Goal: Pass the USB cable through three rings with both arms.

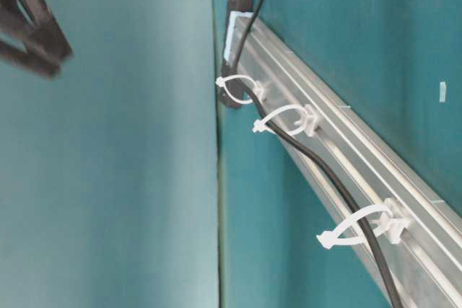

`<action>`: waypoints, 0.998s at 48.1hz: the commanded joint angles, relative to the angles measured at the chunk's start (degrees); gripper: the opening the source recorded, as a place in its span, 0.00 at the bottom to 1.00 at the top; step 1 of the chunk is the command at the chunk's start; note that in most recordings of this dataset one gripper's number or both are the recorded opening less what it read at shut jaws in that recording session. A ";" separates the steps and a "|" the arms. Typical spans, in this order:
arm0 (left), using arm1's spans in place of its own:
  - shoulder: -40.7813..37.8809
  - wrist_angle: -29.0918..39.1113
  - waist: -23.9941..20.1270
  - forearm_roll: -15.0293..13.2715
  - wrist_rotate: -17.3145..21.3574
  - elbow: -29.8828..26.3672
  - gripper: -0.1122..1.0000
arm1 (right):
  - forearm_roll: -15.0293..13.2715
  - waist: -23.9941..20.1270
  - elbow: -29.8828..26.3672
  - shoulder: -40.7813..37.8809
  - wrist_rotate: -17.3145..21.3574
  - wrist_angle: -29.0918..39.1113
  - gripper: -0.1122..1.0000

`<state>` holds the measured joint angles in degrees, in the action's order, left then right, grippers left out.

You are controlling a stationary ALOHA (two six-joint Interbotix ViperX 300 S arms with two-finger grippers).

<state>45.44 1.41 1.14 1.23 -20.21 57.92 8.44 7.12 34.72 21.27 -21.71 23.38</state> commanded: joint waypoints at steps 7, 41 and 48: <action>4.75 -1.85 -3.08 0.26 2.11 -2.20 0.95 | 0.26 0.26 6.59 7.91 2.02 -11.07 0.81; 10.37 -3.08 -4.04 0.09 12.39 -3.08 0.95 | 0.18 -0.79 13.36 19.07 22.41 -23.12 0.81; 10.90 -3.16 -4.04 0.26 11.95 -2.90 0.93 | 0.26 -0.97 15.29 21.18 23.91 -23.73 0.81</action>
<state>55.46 -1.14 -2.72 1.23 -8.09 56.34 8.61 6.42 49.75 41.84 1.41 0.53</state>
